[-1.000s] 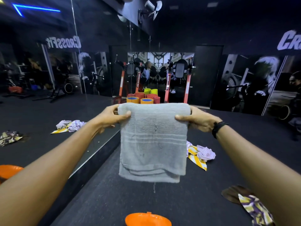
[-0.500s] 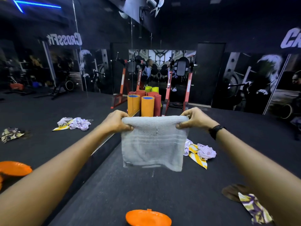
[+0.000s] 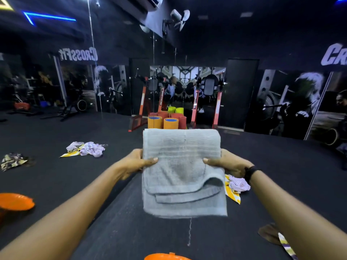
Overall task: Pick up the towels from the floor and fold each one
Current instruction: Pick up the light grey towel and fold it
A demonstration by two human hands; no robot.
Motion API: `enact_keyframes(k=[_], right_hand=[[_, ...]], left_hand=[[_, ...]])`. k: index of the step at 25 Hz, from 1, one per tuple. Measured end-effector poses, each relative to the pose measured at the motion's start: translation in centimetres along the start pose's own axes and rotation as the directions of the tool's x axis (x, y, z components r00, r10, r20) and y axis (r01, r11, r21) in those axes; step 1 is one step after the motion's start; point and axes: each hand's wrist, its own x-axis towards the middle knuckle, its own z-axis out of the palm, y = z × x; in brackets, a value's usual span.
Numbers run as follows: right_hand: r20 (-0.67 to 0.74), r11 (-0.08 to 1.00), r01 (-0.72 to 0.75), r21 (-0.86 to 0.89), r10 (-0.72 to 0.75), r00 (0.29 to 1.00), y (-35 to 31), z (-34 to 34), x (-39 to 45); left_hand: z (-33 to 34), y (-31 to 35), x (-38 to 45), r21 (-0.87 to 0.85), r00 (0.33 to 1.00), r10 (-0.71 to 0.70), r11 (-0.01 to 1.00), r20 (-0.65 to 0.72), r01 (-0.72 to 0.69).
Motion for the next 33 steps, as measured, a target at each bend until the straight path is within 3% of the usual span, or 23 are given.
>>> enact_keyframes(k=[3, 5, 7, 9, 12, 14, 16, 17, 19, 20, 21, 23, 25, 29, 31, 33], right_hand=[[-0.149, 0.993, -0.001, 0.116, 0.019, 0.989, 0.0, 0.9, -0.1], [-0.156, 0.990, -0.003, 0.138, 0.025, 0.987, -0.8, 1.3, -0.4], [-0.068, 1.000, 0.015, 0.009, -0.015, 0.998, -0.6, 1.3, 0.1], [-0.055, 0.958, 0.016, -0.286, -0.033, 0.998, -0.1, 1.5, 0.4], [-0.110, 0.775, 0.044, -0.630, -0.146, 0.983, 0.1, 1.9, 0.7], [-0.125, 0.678, 0.083, -0.730, -0.252, 0.960, -0.2, 2.4, 0.7], [-0.127, 0.651, 0.110, -0.751, -0.306, 0.943, -0.6, 1.9, 0.9], [-0.132, 0.731, 0.135, -0.669, -0.295, 0.946, -0.9, 1.3, 0.9], [-0.112, 0.954, 0.183, -0.238, -0.214, 0.970, -1.4, 0.3, 0.4], [-0.065, 0.985, 0.158, -0.067, -0.162, 0.985, -1.4, 0.0, 0.1], [-0.010, 0.991, 0.130, -0.016, -0.130, 0.991, -1.2, -0.1, -0.1], [-0.022, 0.984, 0.131, -0.125, -0.135, 0.991, -0.2, 0.1, 0.1], [-0.131, 0.982, 0.144, -0.119, -0.159, 0.979, 0.3, 0.2, 0.3], [-0.232, 1.000, -0.015, -0.016, 0.011, 0.973, 0.1, 0.3, 0.5], [-0.219, 0.971, -0.155, 0.182, 0.193, 0.956, 0.1, 0.2, 1.0], [-0.077, 0.779, -0.197, 0.596, 0.299, 0.951, 0.5, -0.4, 1.4]], left_hand=[[0.3, -0.9, 0.8, -0.125, 0.970, -0.072, 0.991, -0.232, 0.043], [-0.2, -0.5, 0.9, -0.260, 0.979, -0.106, 0.964, -0.172, 0.059], [-0.5, -0.4, 0.8, -0.259, 0.998, -0.050, 0.965, -0.025, 0.042], [-0.3, -0.3, 0.3, 0.044, 0.999, 0.006, 0.999, 0.042, -0.008], [0.2, -0.4, 0.8, 0.570, 0.984, 0.149, 0.819, -0.093, -0.070], [0.2, -0.1, 0.9, 0.738, 0.970, 0.196, 0.674, -0.146, -0.025], [-0.4, 0.2, 0.9, 0.776, 0.959, 0.212, 0.631, -0.187, 0.012], [-0.9, 0.1, 1.1, 0.692, 0.955, 0.227, 0.721, -0.190, -0.034], [-1.4, 0.2, 0.8, 0.248, 0.967, 0.187, 0.958, -0.175, -0.141], [-1.6, 0.1, 0.6, 0.070, 0.972, 0.173, 0.984, -0.157, -0.164], [-1.8, -0.2, 0.6, -0.003, 0.976, 0.164, 0.986, -0.144, -0.167], [-1.4, -0.1, 0.3, 0.048, 0.979, 0.180, 0.983, -0.090, -0.177], [-0.7, 0.4, 0.2, 0.117, 0.961, 0.255, 0.963, -0.109, -0.242], [0.2, 2.0, 0.3, 0.338, 0.814, 0.522, 0.836, -0.253, -0.431], [0.9, 2.6, 0.3, 0.481, 0.727, 0.628, 0.746, -0.277, -0.461], [1.8, 3.2, 0.1, 0.539, 0.626, 0.730, 0.656, -0.274, -0.528]])
